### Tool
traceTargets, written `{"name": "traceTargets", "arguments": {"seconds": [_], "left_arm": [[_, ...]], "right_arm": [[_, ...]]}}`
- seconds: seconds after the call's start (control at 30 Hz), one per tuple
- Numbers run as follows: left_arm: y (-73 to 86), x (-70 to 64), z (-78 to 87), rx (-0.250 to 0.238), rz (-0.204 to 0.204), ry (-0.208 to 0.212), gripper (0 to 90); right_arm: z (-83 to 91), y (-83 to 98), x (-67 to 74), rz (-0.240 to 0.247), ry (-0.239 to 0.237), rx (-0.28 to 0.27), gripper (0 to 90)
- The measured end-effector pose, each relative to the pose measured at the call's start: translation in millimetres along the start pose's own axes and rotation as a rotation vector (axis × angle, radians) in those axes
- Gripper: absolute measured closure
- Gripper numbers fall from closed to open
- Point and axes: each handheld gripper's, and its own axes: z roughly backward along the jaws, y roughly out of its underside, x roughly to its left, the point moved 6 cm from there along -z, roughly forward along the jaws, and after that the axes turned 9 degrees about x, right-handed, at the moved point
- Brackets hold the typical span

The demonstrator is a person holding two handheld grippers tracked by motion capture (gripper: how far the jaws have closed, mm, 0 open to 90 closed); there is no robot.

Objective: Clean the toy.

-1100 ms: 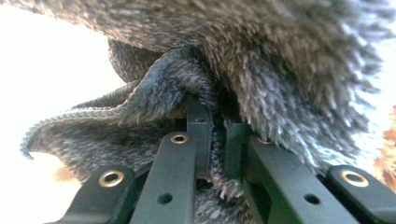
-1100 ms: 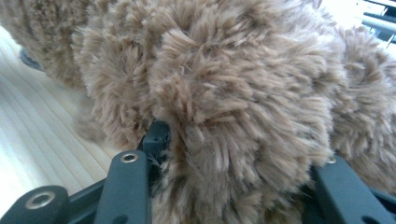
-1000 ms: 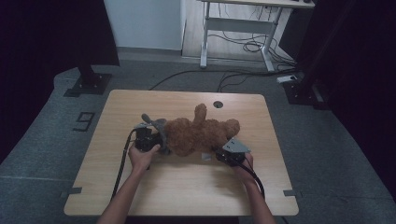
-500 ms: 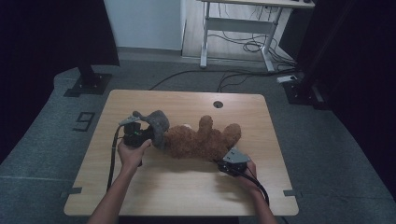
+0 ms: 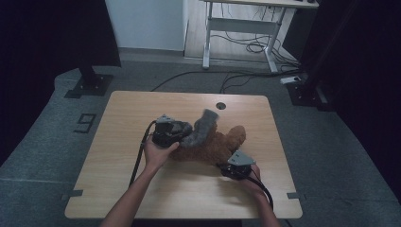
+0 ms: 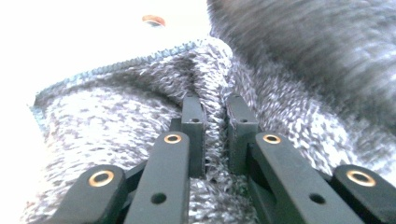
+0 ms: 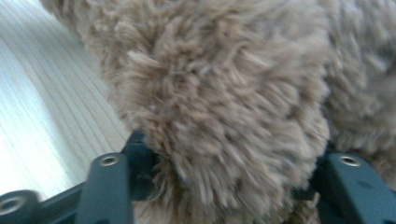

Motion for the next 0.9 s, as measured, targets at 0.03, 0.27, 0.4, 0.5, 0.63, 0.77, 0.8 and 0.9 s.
{"name": "traceTargets", "arguments": {"seconds": [0.03, 0.27, 0.4, 0.5, 0.63, 0.77, 0.8, 0.9], "left_arm": [[2.6, 1.8, 0.2, 0.0, 0.002, -0.001, 81.2], [19.2, 2.7, 3.5, -0.028, 0.002, -0.003, 81.7], [24.3, 1.5, 4.7, -0.037, 0.003, 0.005, 81.8], [27.8, 0.6, 6.2, -0.042, 0.003, 0.012, 81.8], [33.4, -1.0, 8.3, -0.05, 0.005, 0.023, 81.8], [36.8, -1.2, 9.9, -0.047, 0.015, 0.035, 81.8], [37.5, -1.2, 10.2, -0.045, 0.014, 0.033, 81.8], [39.5, -1.1, 12.0, -0.042, 0.025, 0.049, 81.8]], "right_arm": [[1.9, 0.0, -0.5, -0.017, -0.015, -0.002, 33.9], [29.2, -3.7, -10.4, -0.176, -0.088, -0.071, 24.2], [53.3, -9.0, -27.3, -0.284, -0.076, -0.159, 19.9], [55.5, -9.5, -34.4, -0.327, -0.064, -0.162, 15.4], [42.8, -13.5, -33.1, -0.363, -0.067, -0.137, 10.6], [28.2, -22.2, -23.7, -0.384, -0.12, -0.105, 8.3], [24.5, -23.3, -21.2, -0.378, -0.115, -0.09, 10.3], [20.4, -22.7, -20.1, -0.39, -0.105, -0.076, 26.1]]}}
